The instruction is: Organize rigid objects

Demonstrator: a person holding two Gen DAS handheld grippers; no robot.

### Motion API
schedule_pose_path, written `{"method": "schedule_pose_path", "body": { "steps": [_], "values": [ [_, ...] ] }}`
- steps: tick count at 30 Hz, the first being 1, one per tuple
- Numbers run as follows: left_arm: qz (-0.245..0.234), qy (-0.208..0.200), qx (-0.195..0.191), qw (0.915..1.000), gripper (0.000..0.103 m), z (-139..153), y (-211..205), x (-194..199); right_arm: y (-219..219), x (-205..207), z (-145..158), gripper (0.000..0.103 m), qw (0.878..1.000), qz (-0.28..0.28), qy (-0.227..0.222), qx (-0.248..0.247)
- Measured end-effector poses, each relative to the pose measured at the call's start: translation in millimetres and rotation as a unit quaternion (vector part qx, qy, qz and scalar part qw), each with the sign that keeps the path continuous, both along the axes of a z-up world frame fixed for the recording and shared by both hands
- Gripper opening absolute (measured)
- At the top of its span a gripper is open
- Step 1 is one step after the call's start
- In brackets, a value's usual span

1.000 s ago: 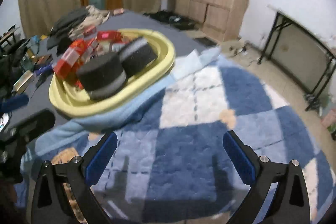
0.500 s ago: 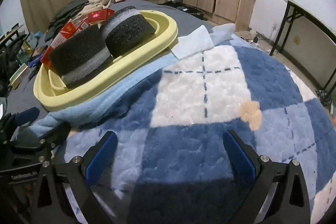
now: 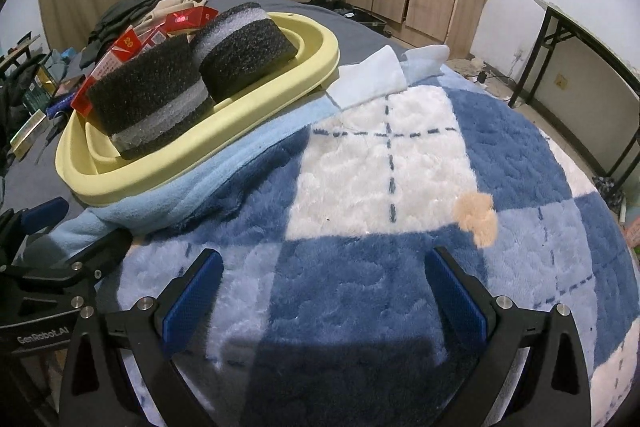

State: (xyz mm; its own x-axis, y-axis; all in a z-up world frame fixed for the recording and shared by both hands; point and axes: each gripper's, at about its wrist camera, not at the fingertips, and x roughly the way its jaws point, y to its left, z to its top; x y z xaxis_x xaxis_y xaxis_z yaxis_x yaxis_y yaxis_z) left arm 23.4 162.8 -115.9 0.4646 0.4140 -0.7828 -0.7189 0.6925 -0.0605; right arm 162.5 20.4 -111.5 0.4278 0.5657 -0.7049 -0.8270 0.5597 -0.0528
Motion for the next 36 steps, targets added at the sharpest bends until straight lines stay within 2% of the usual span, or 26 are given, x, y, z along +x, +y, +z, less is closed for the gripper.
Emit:
{"method": "schedule_pose_path", "body": {
  "steps": [36],
  "values": [
    [-0.001, -0.005, -0.003, 1.0000, 0.103, 0.2, 2.3, -0.9, 1.3, -0.9, -1.7, 0.103, 1.000, 0.001, -0.006, -0.005]
  ]
}}
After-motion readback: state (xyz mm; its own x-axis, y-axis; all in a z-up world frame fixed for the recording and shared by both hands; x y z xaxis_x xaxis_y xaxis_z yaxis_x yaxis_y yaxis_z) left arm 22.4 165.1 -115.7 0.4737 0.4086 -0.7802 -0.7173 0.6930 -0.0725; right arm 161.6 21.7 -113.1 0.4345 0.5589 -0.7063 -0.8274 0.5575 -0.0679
